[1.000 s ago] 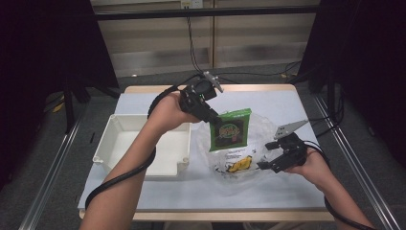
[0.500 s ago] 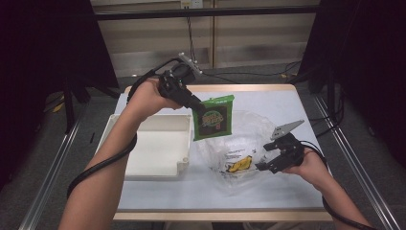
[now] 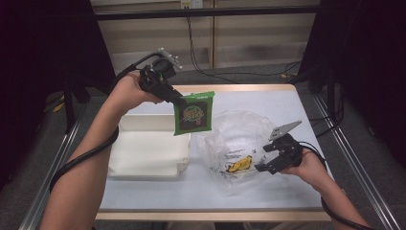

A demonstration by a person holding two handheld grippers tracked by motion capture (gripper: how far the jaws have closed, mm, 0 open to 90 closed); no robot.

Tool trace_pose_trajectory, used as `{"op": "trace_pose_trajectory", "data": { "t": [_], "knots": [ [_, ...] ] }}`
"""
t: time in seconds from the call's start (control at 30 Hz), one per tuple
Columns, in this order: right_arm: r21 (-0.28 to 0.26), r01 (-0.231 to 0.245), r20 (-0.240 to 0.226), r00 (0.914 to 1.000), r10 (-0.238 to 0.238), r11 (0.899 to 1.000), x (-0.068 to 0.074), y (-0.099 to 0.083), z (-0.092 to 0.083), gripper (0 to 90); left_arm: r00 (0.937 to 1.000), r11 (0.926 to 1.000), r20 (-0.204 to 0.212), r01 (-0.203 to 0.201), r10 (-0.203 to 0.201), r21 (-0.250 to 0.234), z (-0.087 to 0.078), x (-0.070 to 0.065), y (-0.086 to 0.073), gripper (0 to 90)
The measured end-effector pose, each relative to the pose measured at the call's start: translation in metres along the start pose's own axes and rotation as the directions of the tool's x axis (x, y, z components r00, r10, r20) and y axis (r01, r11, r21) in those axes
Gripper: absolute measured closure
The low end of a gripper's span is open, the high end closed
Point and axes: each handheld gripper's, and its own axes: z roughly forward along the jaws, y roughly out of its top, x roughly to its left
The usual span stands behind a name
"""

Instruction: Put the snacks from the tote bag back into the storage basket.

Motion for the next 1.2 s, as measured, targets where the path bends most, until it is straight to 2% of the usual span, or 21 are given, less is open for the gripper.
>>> {"op": "trace_pose_trajectory", "data": {
  "t": [0.03, 0.07, 0.17, 0.2, 0.23, 0.3, 0.33, 0.4, 0.43, 0.47, 0.57, 0.77, 0.83, 0.87, 0.9, 1.07, 1.1, 1.17, 1.2],
  "knots": [
    [0.0, -0.01, -0.002, 0.9999, 0.01, 1.0, 0.0, 0.0, 0.0, 12.7, 0.9997, 0.9999, -0.019, 0.015, -0.015, -0.008, 0.0, 0.002, -0.003, 73.3],
    [-0.013, -0.007, -0.004, 1.0, 0.007, 1.0, -0.001, 0.0, 0.0, 12.6, 0.9998, 0.9999, -0.012, 0.014, -0.014, -0.006, -0.001, 0.006, -0.006, 73.4],
    [-0.003, -0.018, -0.006, 0.9998, 0.018, 1.0, -0.001, -0.001, 0.002, 12.7, 0.9997, 0.9997, -0.003, 0.024, -0.024, -0.007, -0.002, 0.015, -0.016, 73.3],
    [-0.003, -0.008, -0.001, 1.0, 0.008, 1.0, -0.001, -0.001, 0.003, 12.6, 0.9992, 0.9992, -0.005, 0.038, -0.039, -0.007, -0.002, 0.017, -0.02, 73.3],
    [0.004, -0.006, -0.001, 1.0, 0.006, 1.0, -0.001, 0.0, 0.003, 12.7, 0.9996, 0.9996, -0.005, 0.027, -0.027, -0.005, -0.003, 0.019, -0.022, 73.3],
    [0.004, -0.015, -0.002, 0.9999, 0.015, 1.0, -0.001, 0.0, 0.004, 12.7, 0.9987, 0.9988, -0.013, 0.048, -0.049, -0.011, -0.004, 0.023, -0.028, 73.2],
    [-0.004, -0.014, -0.003, 0.9999, 0.014, 1.0, -0.001, 0.001, 0.004, 12.7, 0.9988, 0.9991, -0.021, 0.043, -0.043, -0.002, -0.006, 0.025, -0.03, 73.2],
    [-0.004, -0.01, 0.0, 0.9999, 0.01, 1.0, -0.001, 0.001, 0.004, 12.7, 0.9972, 0.9976, -0.028, 0.069, -0.069, -0.007, -0.007, 0.029, -0.036, 73.6],
    [-0.003, -0.008, -0.001, 1.0, 0.008, 1.0, -0.002, 0.002, 0.004, 12.7, 0.9979, 0.9983, -0.028, 0.058, -0.058, 0.002, -0.007, 0.031, -0.038, 73.6],
    [-0.003, -0.008, 0.0, 1.0, 0.008, 1.0, -0.001, 0.002, 0.004, 12.7, 0.9963, 0.9969, -0.033, 0.079, -0.079, -0.006, -0.008, 0.033, -0.041, 73.6],
    [-0.007, -0.011, -0.001, 0.9999, 0.011, 1.0, -0.001, 0.003, 0.005, 12.7, 0.9931, 0.9939, -0.042, 0.109, -0.11, -0.015, -0.007, 0.04, -0.051, 73.5],
    [-0.001, -0.013, -0.002, 0.9999, 0.013, 1.0, 0.0, 0.004, 0.007, 12.7, 0.9913, 0.992, -0.037, 0.126, -0.126, -0.004, 0.007, 0.049, -0.066, 73.5],
    [0.005, 0.001, 0.001, 1.0, -0.001, 1.0, 0.0, 0.005, 0.008, 12.7, 0.9891, 0.99, -0.044, 0.141, -0.141, 0.008, 0.01, 0.052, -0.07, 73.5],
    [0.009, -0.002, -0.002, 1.0, 0.002, 1.0, 0.001, 0.005, 0.008, 12.7, 0.9911, 0.9917, -0.042, 0.127, -0.127, 0.019, 0.012, 0.055, -0.072, 73.5],
    [0.003, 0.005, -0.007, 1.0, -0.005, 1.0, 0.001, 0.005, 0.009, 12.7, 0.9883, 0.9888, -0.039, 0.148, -0.148, 0.015, 0.015, 0.055, -0.074, 73.5],
    [0.008, -0.006, 0.0, 1.0, 0.006, 1.0, 0.0, 0.004, 0.01, 12.7, 0.9925, 0.9911, -0.035, 0.119, -0.117, 0.06, 0.034, 0.06, -0.077, 73.5],
    [0.007, -0.012, -0.008, 0.9999, 0.012, 1.0, 0.0, 0.004, 0.01, 12.7, 0.9941, 0.9923, -0.029, 0.106, -0.104, 0.064, 0.038, 0.061, -0.078, 73.5],
    [0.009, -0.008, -0.006, 0.9999, 0.008, 1.0, 0.0, 0.004, 0.011, 12.7, 0.993, 0.9912, -0.026, 0.117, -0.115, 0.063, 0.046, 0.063, -0.079, 73.5],
    [0.01, -0.002, -0.006, 1.0, 0.003, 1.0, 0.0, 0.003, 0.011, 12.8, 0.9943, 0.9925, -0.022, 0.105, -0.104, 0.062, 0.05, 0.066, -0.079, 73.5]
  ]
}}
